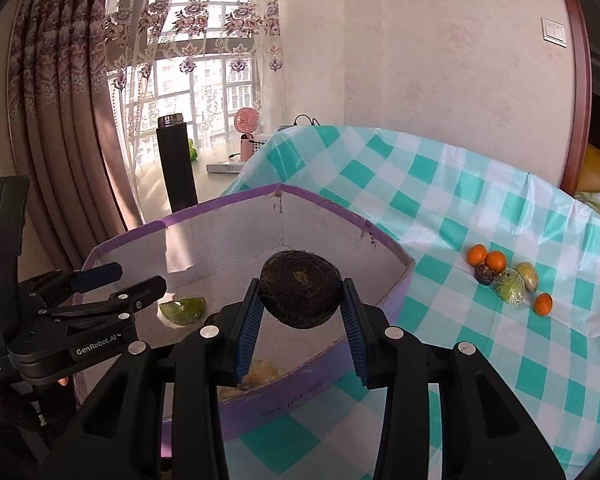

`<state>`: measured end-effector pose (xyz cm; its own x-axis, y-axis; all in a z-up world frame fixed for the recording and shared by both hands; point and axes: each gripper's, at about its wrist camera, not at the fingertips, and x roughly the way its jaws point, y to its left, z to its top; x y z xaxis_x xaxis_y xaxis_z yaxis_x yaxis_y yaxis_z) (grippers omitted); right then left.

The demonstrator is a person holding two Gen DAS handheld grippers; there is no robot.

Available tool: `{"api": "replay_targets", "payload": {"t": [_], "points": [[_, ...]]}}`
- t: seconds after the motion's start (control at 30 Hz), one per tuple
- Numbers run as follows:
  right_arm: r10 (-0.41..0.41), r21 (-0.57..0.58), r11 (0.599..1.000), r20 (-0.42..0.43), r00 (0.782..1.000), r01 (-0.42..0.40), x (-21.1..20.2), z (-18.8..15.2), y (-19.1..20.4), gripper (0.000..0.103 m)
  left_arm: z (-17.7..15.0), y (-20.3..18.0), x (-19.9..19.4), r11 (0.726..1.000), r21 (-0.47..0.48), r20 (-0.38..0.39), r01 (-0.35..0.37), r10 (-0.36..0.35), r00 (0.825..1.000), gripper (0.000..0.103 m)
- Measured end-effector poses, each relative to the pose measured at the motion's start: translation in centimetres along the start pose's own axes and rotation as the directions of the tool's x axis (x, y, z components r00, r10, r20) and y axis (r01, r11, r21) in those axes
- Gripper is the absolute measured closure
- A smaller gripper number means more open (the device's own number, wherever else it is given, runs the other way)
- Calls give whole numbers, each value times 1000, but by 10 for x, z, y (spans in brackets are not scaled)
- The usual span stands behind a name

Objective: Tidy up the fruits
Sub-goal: 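Open both tools to drop the cabbage and dark fruit into the box, then move both open tools back toward the remaining fruit on the table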

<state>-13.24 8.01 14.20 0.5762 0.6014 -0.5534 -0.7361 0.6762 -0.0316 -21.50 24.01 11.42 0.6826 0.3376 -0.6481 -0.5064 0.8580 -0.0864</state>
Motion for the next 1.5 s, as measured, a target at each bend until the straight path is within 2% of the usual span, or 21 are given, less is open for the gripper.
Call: {"api": "replay_targets", "payload": {"t": [0.1, 0.13, 0.2, 0.33, 0.4, 0.47, 0.63, 0.7, 0.8, 0.9, 1.03, 1.13, 1.2, 1.27, 1.33, 1.4, 1.5], "points": [[-15, -128, 992, -92, 996, 3, 23, 1, 33, 63, -4, 6, 8, 999, 7, -44, -42, 42, 998, 24], [-42, -169, 985, -122, 992, 20, 31, -1, 41, 63, -5, 9, 10, 998, 5, -57, -56, 56, 997, 15], [-75, -218, 975, -177, 981, 35, 45, -7, 48, 63, -6, 13, 13, 997, 5, -74, -77, 78, 994, 10], [-84, -206, 978, -239, 967, 34, 60, -16, 45, 62, -7, 12, 15, 996, 35, -71, -80, 82, 994, 7], [-99, -200, 979, -238, 966, 51, 62, -17, 41, 51, -7, 12, 15, 996, 34, -69, -81, 83, 994, 7], [-108, -185, 981, -237, 966, 65, 63, -17, 36, 45, -7, 13, 14, 997, 30, -68, -76, 78, 995, 7], [-106, -168, 983, -215, 971, 70, 58, -16, 31, 42, -7, 12, 14, 997, 27, -70, -76, 77, 995, 7], [-92, -152, 986, -191, 977, 63, 50, -15, 29, 34, -7, 12, 12, 998, 20, -65, -64, 65, 996, 6], [-50, -114, 993, -115, 992, 37, 31, -12, 20, 30, -7, 12, 9, 998, 18, -43, -55, 55, 998, 2], [-49, -86, 995, -32, 998, 46, 15, -12, 8, 21, -7, 9, 11, 997, 29, -29, -66, 66, 997, 2], [-43, 50, 998, 44, 998, 41, -1, -15, -26, 16, -7, 8, 8, 995, 32, -10, -95, 95, 995, 2], [-29, 190, 982, 76, 997, 14, -9, -26, -62, 16, -8, 2, 0, 987, 50, 51, -153, 151, 987, 2], [-33, 262, 965, 68, 997, 15, -9, -36, -83, 16, -8, -7, -6, 978, 71, 92, -197, 190, 978, 2], [-49, 314, 949, 34, 998, 36, -5, -48, -101, 16, -8, -17, -18, 968, 68, 161, -241, 228, 960, 2], [-75, 348, 935, 3, 997, 69, -3, -61, -115, 16, -7, -29, -34, 971, 72, 227, -227, 206, 952, 2], [-103, 378, 919, -35, 994, 108, 2, -75, -131, 16, -6, -47, -50, 982, 82, 276, -172, 143, 950, 2], [-177, 420, 882, -121, 977, 212, 8, -96, -161, 16, -7, -85, -66, 988, 152, 297, -22, -25, 955, 2]]}}
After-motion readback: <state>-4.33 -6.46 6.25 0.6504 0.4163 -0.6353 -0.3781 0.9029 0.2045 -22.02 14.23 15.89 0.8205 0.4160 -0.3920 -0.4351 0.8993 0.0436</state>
